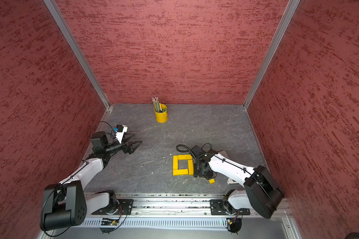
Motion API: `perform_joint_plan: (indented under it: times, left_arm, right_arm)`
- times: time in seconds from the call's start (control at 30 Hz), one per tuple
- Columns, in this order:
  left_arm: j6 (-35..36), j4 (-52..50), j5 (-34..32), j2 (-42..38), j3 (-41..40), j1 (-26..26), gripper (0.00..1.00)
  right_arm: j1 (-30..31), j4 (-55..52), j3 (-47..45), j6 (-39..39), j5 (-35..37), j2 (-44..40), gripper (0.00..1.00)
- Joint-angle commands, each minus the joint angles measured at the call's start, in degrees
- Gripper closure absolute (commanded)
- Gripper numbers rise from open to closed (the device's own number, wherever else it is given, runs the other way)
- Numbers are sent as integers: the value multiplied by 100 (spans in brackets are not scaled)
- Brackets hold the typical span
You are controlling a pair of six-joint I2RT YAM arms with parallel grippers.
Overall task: Assemble the number 8 with building blocks
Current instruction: Pick up the building block from the center of the board.
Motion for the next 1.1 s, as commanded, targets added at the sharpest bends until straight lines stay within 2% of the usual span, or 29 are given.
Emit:
perform_joint_plan:
  times: [0.0,0.93,1.07]
  left_arm:
    - [47,66,60,-40,40,17,0]
    - [50,30,65,-66,60,31,0]
    - [36,21,83,-59,63,26,0]
  right_arm:
    - [-64,-224,93,-6,372,-10,40]
    - [-269,234,49,-291,358,340,41]
    - [-307,311,58,-315,419,451,45]
